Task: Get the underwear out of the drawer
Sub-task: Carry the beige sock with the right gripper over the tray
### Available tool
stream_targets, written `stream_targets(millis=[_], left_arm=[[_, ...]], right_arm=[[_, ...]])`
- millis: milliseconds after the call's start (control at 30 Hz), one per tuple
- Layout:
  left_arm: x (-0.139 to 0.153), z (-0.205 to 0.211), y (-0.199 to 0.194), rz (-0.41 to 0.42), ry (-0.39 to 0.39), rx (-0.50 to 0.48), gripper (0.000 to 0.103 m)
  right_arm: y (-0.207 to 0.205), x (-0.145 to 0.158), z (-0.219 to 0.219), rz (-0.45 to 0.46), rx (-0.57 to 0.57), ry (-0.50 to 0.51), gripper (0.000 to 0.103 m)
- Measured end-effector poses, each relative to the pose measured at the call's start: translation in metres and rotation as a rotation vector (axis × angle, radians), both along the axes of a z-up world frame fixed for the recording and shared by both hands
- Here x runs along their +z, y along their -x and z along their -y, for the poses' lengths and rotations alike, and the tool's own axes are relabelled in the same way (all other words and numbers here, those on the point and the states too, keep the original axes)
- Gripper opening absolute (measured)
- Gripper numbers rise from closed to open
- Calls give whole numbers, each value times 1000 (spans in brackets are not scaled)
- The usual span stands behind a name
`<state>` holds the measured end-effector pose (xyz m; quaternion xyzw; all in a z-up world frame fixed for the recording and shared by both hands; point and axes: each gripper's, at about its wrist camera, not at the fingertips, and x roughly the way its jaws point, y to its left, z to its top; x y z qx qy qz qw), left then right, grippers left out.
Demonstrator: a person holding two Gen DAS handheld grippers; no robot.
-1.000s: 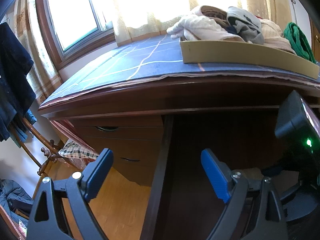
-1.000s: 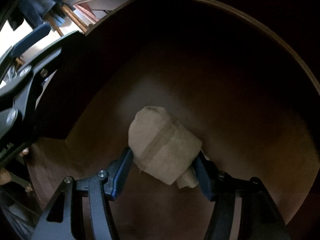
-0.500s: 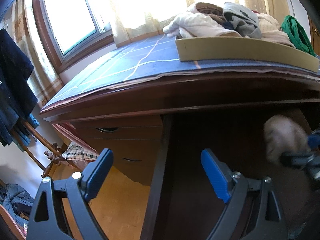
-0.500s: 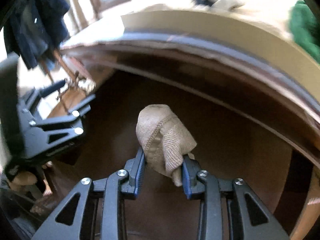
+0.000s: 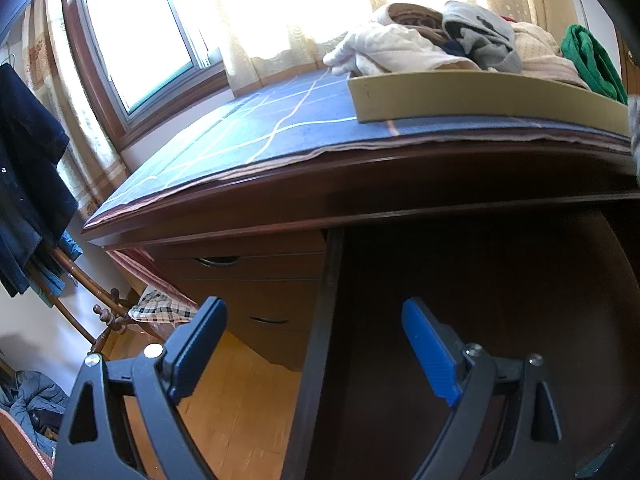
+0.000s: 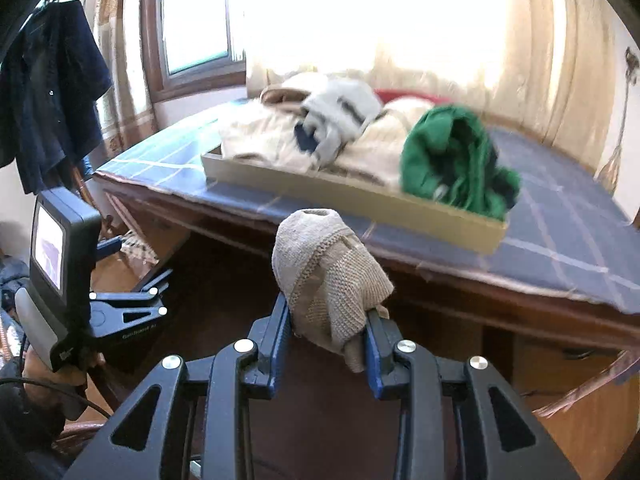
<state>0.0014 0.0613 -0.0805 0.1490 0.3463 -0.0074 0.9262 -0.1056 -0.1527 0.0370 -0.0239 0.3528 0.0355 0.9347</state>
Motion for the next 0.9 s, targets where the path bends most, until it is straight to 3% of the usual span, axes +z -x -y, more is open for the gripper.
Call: stream_targets(millis=[400, 900], left_arm=[[0, 1, 1, 5, -5, -1, 91], [0, 1, 0, 8, -4, -1, 91]], right_arm=[[-22, 42, -24, 144, 18, 68, 34], [-50, 66, -42, 183, 74, 98, 34]])
